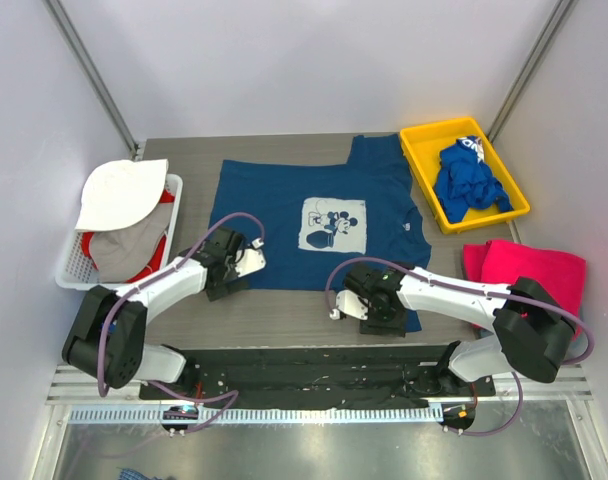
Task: Fold and stack the t-shirts
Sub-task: Grap the side of the flattened tshirt closest away from the robot with both arms
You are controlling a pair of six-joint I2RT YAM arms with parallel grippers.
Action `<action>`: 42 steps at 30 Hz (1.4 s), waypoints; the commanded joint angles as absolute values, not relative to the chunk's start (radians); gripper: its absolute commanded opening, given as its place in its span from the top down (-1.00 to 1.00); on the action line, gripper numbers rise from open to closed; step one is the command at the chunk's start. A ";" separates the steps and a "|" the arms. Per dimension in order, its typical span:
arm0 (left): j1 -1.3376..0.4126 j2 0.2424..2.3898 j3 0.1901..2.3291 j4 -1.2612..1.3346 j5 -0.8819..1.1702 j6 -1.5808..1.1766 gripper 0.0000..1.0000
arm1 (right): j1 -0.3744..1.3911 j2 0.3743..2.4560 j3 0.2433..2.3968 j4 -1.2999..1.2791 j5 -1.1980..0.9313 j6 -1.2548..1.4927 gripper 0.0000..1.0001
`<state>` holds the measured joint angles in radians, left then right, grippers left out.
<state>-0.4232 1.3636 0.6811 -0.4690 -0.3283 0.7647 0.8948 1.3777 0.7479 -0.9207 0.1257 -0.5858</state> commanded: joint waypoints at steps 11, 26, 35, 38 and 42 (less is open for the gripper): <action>-0.420 1.321 0.657 -0.482 -0.295 0.756 -0.66 | 0.896 1.388 0.747 -0.902 0.133 -0.603 -0.08; -0.401 1.244 0.693 -0.636 -0.178 0.718 -0.64 | 0.896 1.382 0.747 -0.896 0.147 -0.603 -0.06; -0.287 1.388 0.775 -0.652 -0.061 0.739 -0.57 | 0.896 1.353 0.736 -0.896 0.161 -0.597 -0.03; -0.273 1.428 0.775 -0.635 -0.061 0.755 -0.44 | 0.896 1.355 0.736 -0.896 0.161 -0.597 -0.01; -0.261 1.480 0.779 -0.632 -0.051 0.764 -0.21 | 0.896 1.359 0.732 -0.893 0.164 -0.601 0.02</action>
